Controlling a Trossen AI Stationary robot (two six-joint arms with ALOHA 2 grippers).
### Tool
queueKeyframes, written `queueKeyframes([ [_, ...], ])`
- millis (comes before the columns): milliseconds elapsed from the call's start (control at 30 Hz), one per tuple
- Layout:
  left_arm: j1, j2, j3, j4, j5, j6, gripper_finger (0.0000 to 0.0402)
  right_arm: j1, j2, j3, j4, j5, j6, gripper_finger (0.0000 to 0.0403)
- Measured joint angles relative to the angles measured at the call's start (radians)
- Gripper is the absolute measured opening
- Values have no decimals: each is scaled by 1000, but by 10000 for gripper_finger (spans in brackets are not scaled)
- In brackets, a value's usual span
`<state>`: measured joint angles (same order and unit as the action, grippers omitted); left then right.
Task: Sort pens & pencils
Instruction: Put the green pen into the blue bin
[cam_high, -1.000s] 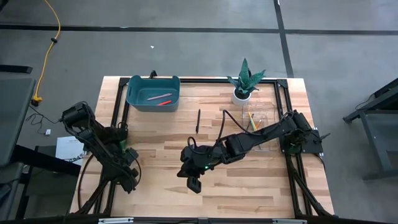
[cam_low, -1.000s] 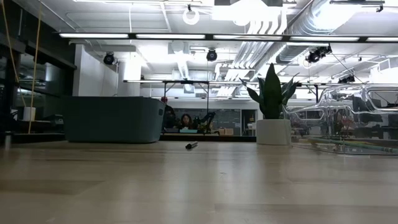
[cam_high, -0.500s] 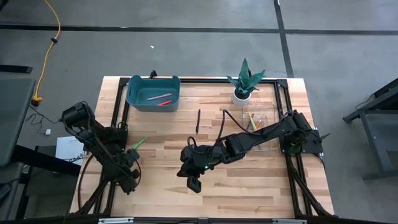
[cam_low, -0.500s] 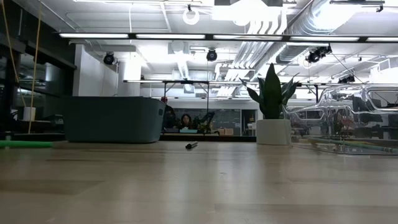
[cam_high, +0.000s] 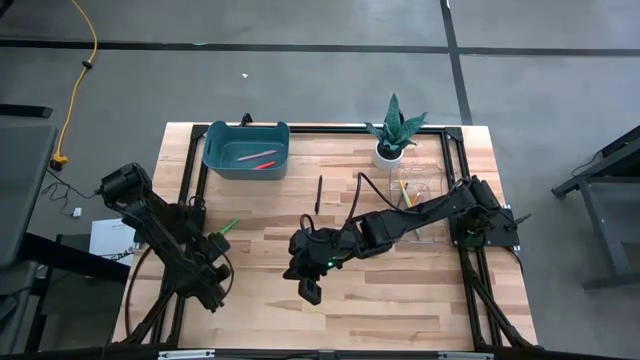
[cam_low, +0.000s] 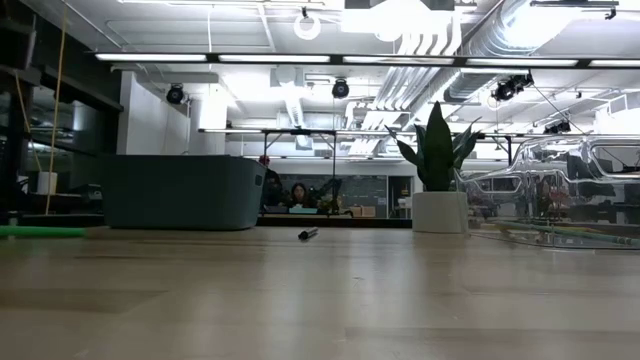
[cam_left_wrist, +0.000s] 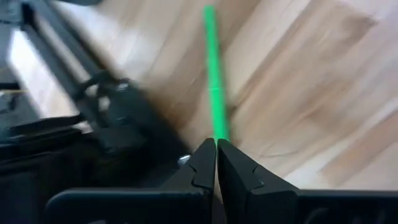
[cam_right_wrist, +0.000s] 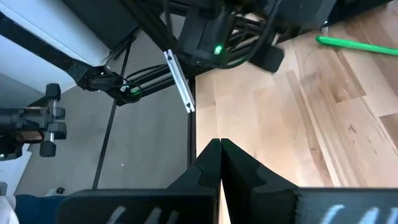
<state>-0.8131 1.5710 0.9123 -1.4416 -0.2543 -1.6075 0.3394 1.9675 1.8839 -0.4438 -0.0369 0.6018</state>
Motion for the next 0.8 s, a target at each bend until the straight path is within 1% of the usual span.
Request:
queueKeyframes([
  [133,50,-22,9,-24,4,53,7,1,0,0,1,-1,0,0],
  [267,100,-40,8,-18,-18,108,7,1,0,0,5,-2,0,0],
  [367,137,-62,8,6,-19,187,7,1,0,0,8,-2,0,0],
  [467,177,-95,8,40,-19,283,7,1,0,0,15,-3,-3,0],
  [600,220,-148,8,59,-19,354,7,1,0,0,16,-6,-12,0],
  [800,253,-242,8,63,-18,493,7,1,0,0,19,-20,-19,0],
])
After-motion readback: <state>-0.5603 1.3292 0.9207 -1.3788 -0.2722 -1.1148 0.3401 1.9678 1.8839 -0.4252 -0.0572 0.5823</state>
